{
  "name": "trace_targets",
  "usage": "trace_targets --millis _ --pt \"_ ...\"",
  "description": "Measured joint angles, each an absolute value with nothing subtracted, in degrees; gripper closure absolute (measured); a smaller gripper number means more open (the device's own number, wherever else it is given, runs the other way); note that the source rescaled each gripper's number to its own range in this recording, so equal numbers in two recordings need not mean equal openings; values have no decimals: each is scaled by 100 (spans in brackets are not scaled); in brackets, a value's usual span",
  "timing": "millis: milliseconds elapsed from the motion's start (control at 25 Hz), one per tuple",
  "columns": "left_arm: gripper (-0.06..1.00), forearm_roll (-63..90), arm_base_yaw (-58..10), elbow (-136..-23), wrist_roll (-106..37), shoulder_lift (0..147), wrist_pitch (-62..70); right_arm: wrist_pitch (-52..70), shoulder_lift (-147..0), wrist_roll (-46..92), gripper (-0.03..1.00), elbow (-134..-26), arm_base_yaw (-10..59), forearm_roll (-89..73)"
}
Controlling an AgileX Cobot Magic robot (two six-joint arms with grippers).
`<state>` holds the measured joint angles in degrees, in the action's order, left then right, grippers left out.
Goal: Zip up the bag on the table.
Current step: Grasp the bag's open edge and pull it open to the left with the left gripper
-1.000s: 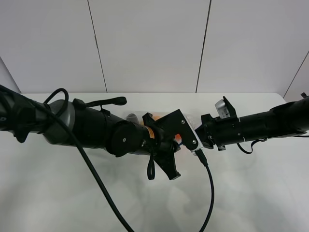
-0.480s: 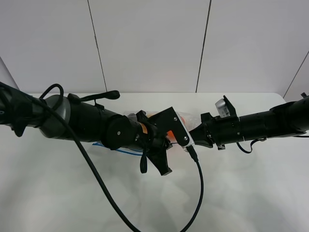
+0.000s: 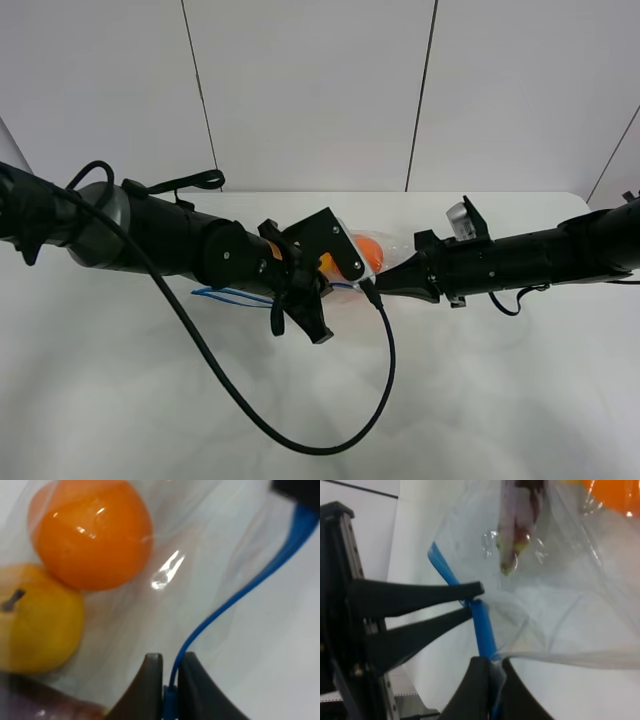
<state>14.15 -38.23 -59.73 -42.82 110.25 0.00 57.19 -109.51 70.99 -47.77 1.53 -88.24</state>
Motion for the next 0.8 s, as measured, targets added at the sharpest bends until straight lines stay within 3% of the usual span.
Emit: trace_targets --millis 800 --pt "94 1415 -3207 -5973 -4713 11025 86 5666 -10951 7121 97 -4783 153 -8863"
